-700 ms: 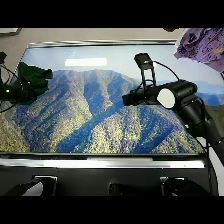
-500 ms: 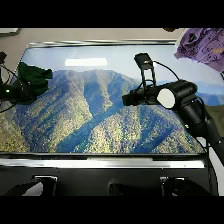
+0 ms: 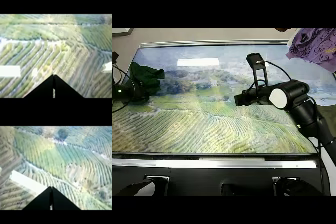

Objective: Fold the clothes and pants, and hang the long-sleeved shirts on hangers.

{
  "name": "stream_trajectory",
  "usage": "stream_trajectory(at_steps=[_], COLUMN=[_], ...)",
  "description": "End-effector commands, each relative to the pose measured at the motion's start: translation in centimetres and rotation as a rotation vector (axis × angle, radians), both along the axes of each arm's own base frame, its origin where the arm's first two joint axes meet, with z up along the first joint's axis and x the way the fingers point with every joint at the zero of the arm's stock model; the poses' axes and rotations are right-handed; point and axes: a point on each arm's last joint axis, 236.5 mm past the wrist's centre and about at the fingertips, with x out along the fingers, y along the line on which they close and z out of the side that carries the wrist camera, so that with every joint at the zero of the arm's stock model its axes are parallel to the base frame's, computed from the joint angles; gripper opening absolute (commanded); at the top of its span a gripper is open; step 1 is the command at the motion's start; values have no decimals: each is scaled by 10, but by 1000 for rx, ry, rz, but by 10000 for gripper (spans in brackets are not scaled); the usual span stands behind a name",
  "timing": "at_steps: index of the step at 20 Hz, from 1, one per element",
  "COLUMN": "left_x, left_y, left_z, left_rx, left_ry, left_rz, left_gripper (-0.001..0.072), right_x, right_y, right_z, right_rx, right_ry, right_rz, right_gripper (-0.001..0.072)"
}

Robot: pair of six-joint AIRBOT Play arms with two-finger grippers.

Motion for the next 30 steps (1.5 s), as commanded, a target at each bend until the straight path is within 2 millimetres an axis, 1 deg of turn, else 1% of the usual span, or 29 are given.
stream_trajectory(at_steps=[1,8,9,10,12,13,14,16,17,18,19,20,21,22,23,24,25,26,27,29,30], left_x=[0,0,1,7,15,19,22,25,28,35,47,63,80,95,109,121,131,137,143,151,156], left_y=[0,0,0,1,5,10,14,16,20,27,41,62,88,113,138,159,180,196,208,225,229], left_z=[0,0,0,1,-3,-7,-11,-19,-23,-25,-24,-18,-9,-2,0,-7,-23,-47,-78,-134,-154], left_rx=[0,0,2,1,-11,-7,-1,-1,13,29,50,95,129,137,129,108,85,77,81,85,84], left_ry=[-1,-1,-5,-24,-22,-20,-14,6,6,-10,-47,-115,-196,-268,-335,-366,-362,-329,-275,-187,-167], left_rz=[-1,0,1,10,51,82,105,114,123,147,215,277,363,460,546,610,672,711,730,750,755], left_gripper=[22,22,22,21,23,63,197,210,291,588,720,720,720,720,720,720,720,720,720,720,720], right_x=[0,0,0,0,0,0,0,0,0,0,0,0,0,0,0,0,0,0,0,0,0], right_y=[0,0,0,0,0,0,0,0,0,0,0,0,0,0,0,0,0,0,0,0,0], right_z=[1,1,1,1,1,1,1,1,1,1,1,1,1,1,1,1,1,1,1,1,1], right_rx=[1,1,1,1,1,1,1,1,1,1,1,1,1,1,1,1,1,1,1,1,1], right_ry=[-1,-1,-2,-2,-2,-2,-1,-1,-1,-1,-2,-1,-1,-1,-1,-1,-2,-1,-1,-1,-1], right_rz=[0,0,0,0,0,0,1,0,0,0,0,0,0,0,0,0,0,0,0,0,0], right_gripper=[33,33,33,33,33,33,33,33,33,33,33,33,33,33,33,33,33,33,33,33,33])
